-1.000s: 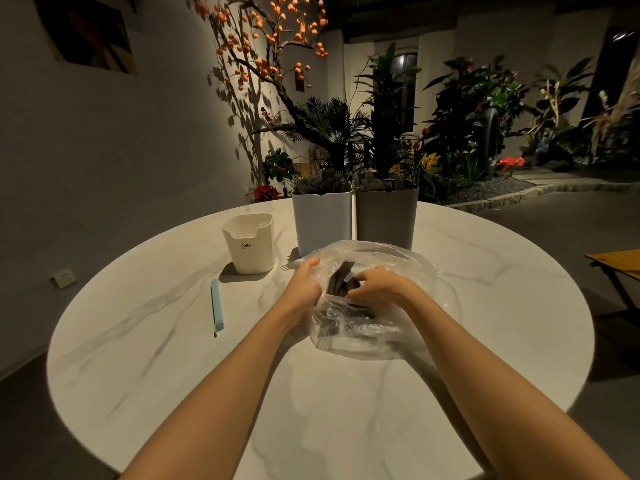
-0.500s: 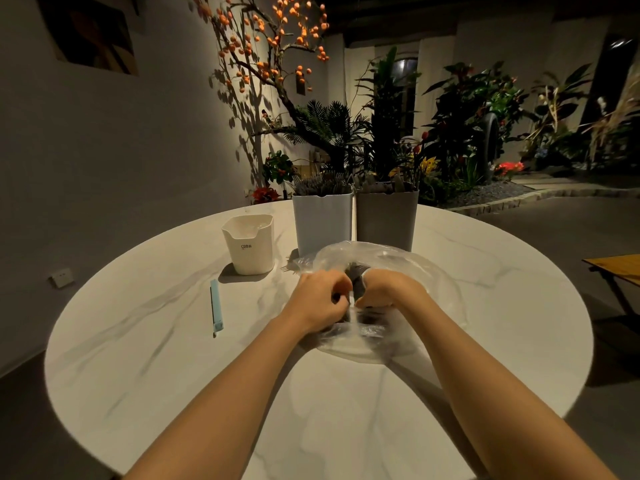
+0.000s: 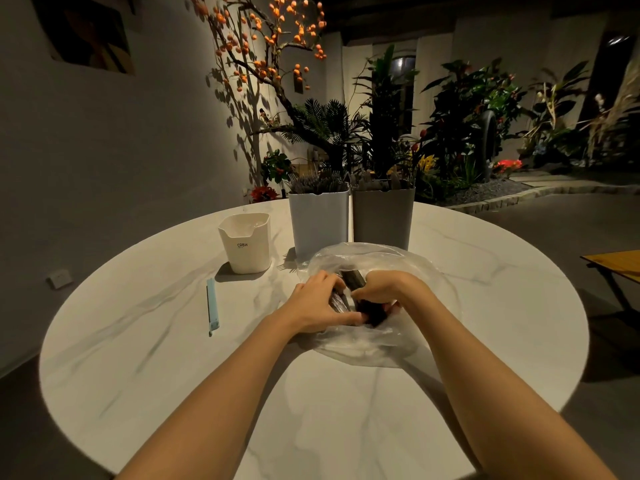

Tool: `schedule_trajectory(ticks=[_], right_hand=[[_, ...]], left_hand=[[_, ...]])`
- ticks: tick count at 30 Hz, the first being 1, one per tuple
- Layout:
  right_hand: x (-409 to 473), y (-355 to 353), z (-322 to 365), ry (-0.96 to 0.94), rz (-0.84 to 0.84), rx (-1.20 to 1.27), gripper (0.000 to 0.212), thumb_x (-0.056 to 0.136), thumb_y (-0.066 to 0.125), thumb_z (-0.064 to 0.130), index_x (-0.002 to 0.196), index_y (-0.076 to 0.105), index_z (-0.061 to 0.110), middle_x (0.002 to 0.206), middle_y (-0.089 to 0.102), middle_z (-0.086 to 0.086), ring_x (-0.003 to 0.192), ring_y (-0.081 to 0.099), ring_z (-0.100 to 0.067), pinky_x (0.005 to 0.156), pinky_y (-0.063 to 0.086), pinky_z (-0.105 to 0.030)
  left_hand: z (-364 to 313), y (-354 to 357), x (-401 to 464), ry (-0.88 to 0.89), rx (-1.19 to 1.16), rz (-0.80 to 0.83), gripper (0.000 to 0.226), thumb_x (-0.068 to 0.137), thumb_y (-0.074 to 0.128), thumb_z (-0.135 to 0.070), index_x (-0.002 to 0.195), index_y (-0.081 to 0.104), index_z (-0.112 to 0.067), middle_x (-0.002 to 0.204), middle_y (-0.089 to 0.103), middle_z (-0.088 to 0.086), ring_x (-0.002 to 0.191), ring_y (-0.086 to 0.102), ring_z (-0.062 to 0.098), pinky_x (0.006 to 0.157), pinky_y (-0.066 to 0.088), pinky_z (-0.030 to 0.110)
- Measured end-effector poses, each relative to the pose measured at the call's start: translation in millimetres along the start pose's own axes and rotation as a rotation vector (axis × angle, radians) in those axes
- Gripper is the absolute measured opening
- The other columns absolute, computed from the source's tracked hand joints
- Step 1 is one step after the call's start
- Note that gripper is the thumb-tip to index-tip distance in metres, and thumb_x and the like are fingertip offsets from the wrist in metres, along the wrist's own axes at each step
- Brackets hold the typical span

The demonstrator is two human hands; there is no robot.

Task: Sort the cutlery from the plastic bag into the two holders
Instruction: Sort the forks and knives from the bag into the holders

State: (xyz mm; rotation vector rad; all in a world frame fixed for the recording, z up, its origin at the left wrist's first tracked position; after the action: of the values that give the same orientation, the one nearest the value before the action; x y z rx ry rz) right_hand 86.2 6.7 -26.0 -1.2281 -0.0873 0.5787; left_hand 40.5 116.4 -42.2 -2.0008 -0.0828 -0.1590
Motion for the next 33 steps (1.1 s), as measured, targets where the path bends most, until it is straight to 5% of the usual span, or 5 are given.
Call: schedule_trajectory(ticks=[5, 15, 22, 28, 33], right_hand=[[2.2, -1.3, -2.9, 0.005, -0.07, -0.038, 0.035, 0.086, 0.068, 0.037, 0.109, 0.06, 0.013, 0.095, 0.063, -0.003, 0.093, 0.067, -0.022, 0.089, 0.055, -0.034], [-2.1, 2.0, -6.8, 0.065, -0.045, -0.237, 0.023, 0.087, 0.06, 0.038, 0.101, 0.063, 0.02, 0.093, 0.061, 0.001, 0.101, 0.061, -0.019, 0.097, 0.047, -0.032], [-5.3, -16.8, -22.0, 0.022, -0.149, 0.322, 0.022, 0.1, 0.043, 0.019, 0.105, 0.056, 0.003, 0.089, 0.057, -0.009, 0.085, 0.057, -0.021, 0.084, 0.05, -0.033], [-3.4, -2.4, -21.3, 0.025, 0.131, 1.074, 0.015, 0.102, 0.042, 0.01, 0.107, 0.051, -0.002, 0.069, 0.054, -0.008, 0.053, 0.049, -0.012, 0.047, 0.045, -0.022], [-8.3, -0.8, -14.2, -0.065, 0.309, 1.032, 0.016, 0.103, 0.04, 0.01, 0.11, 0.048, -0.002, 0.068, 0.049, -0.008, 0.051, 0.039, -0.008, 0.041, 0.037, -0.015]], left_hand=[[4.9, 4.8, -1.0, -0.008, -0.093, 0.066, 0.078, 0.06, 0.068, -0.066, 0.123, 0.039, -0.03, 0.124, 0.046, -0.005, 0.109, 0.049, 0.015, 0.101, 0.046, 0.039], [2.8, -2.4, -3.3, 0.021, -0.188, -0.024, 0.073, 0.067, 0.078, -0.055, 0.123, 0.038, -0.03, 0.128, 0.047, -0.004, 0.113, 0.05, 0.015, 0.101, 0.048, 0.035], [-5.9, -14.8, -4.4, 0.126, -0.182, -0.094, 0.063, 0.069, 0.083, -0.044, 0.117, 0.047, -0.025, 0.12, 0.044, -0.005, 0.106, 0.049, 0.012, 0.094, 0.049, 0.023], [-7.4, -12.2, -3.5, 0.099, -0.194, -0.093, 0.089, 0.067, 0.083, -0.047, 0.137, 0.031, -0.029, 0.14, 0.032, -0.004, 0.125, 0.041, 0.015, 0.107, 0.043, 0.036], [1.4, -21.2, -1.5, 0.051, -0.185, -0.192, 0.1, 0.072, 0.08, -0.044, 0.148, 0.017, -0.028, 0.154, 0.018, -0.005, 0.138, 0.027, 0.017, 0.113, 0.032, 0.037]])
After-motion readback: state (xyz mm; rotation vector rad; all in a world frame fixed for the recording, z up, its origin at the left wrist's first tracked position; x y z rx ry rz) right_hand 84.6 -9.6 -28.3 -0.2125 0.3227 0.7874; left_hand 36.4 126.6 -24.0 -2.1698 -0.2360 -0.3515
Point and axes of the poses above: each hand's wrist, its own x-axis towards the middle knuckle, its own y-axis out of the palm, z = x × y, the point moved 8 cm from there along x, towards the middle knuckle
